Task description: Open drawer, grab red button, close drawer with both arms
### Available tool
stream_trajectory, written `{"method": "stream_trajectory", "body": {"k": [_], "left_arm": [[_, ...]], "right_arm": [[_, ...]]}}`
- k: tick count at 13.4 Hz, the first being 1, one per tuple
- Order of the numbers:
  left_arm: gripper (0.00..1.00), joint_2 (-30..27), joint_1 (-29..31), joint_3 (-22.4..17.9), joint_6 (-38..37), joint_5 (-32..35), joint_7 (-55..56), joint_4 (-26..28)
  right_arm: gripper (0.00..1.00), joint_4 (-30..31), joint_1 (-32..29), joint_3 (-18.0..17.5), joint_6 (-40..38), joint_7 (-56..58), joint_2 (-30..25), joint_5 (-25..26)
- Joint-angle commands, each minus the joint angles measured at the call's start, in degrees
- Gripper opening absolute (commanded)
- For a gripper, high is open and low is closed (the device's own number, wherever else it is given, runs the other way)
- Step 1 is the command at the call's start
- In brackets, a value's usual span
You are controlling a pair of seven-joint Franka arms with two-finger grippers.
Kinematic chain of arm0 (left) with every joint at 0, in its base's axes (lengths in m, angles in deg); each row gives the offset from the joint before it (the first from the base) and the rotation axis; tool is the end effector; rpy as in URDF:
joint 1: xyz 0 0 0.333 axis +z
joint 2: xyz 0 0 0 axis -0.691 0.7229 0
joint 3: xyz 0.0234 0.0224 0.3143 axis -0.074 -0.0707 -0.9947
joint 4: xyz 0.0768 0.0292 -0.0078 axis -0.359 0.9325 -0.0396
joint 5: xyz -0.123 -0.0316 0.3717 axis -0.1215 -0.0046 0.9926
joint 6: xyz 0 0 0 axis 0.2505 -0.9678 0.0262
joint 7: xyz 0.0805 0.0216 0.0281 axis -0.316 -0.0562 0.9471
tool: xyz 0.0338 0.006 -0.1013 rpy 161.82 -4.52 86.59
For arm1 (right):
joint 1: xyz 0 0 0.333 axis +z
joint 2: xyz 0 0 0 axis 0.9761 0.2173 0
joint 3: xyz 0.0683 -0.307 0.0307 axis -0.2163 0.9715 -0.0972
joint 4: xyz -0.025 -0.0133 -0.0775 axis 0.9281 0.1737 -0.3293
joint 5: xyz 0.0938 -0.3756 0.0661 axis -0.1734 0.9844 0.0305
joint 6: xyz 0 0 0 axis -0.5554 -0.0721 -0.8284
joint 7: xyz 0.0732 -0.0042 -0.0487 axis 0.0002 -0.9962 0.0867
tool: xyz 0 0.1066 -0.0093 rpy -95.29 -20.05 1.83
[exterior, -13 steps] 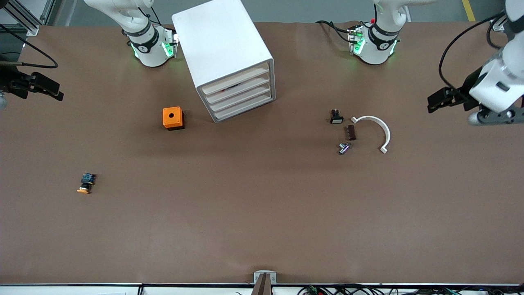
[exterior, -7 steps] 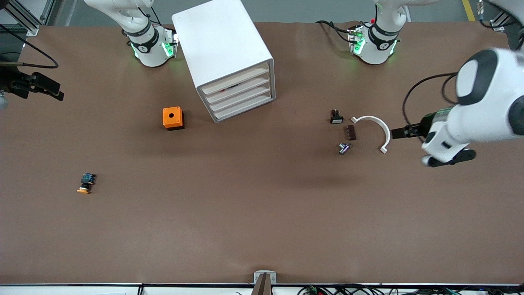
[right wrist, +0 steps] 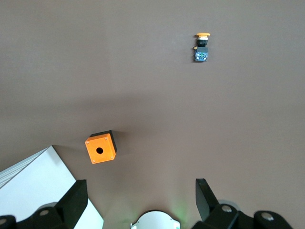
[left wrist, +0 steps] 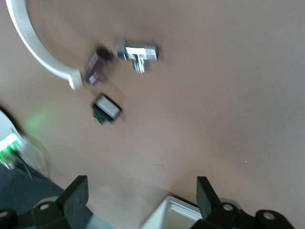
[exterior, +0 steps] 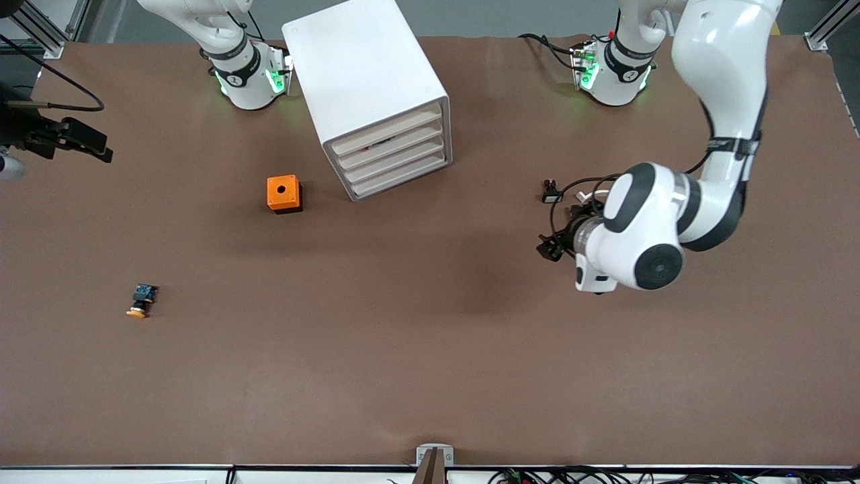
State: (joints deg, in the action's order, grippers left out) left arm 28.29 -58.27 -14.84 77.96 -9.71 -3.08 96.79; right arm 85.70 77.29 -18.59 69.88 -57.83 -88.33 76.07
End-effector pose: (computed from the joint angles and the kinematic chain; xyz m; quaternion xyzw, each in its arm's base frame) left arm 0.5935 -0.2639 0.3073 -0.8639 -0.4023 0.2990 0.0499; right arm 0.5170 -0.0101 0.6216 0.9968 -0.0428 -0.0665 0.0088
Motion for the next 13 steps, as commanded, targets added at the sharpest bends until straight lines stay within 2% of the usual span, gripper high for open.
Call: {"method": "stream_trajectory", "body": {"k": [1, 3, 5, 7, 10, 13], "left_arm": [[1.00, 5.37, -2.04, -0.19, -1.11, -6.00, 15.76, -3.90], [1.00, 7.83, -3.45, -0.28, -0.85, -12.58, 25.62, -3.90], [1.00, 10.47, -2.14, -0.71, -1.20, -22.86, 36.87, -3.38], [1.00, 12.06, -2.22, -0.54, -5.49, -24.39, 38.23, -3.20], [1.00, 13.46, -6.42, -0.28, -6.12, -28.94, 47.51, -3.37], [1.00, 13.47, -11.62, -0.28, -5.69, -31.95, 60.35, -4.59]], "right_arm": [[1.00, -0.99, 2.79, -0.12, -1.74, -5.86, 0.22, -0.41], [1.00, -0.99, 4.37, -0.21, -2.71, -9.64, 0.22, -0.59], [1.00, -0.99, 6.48, -0.21, -2.80, -13.42, 0.22, -0.68], [1.00, -0.99, 9.20, -0.21, -2.80, -18.60, 0.22, -0.68], [1.00, -0.99, 13.68, -0.21, -2.71, -25.72, 0.30, -1.03], [1.00, -1.17, 15.19, -0.21, -2.01, -32.24, 0.48, -7.16]]}}
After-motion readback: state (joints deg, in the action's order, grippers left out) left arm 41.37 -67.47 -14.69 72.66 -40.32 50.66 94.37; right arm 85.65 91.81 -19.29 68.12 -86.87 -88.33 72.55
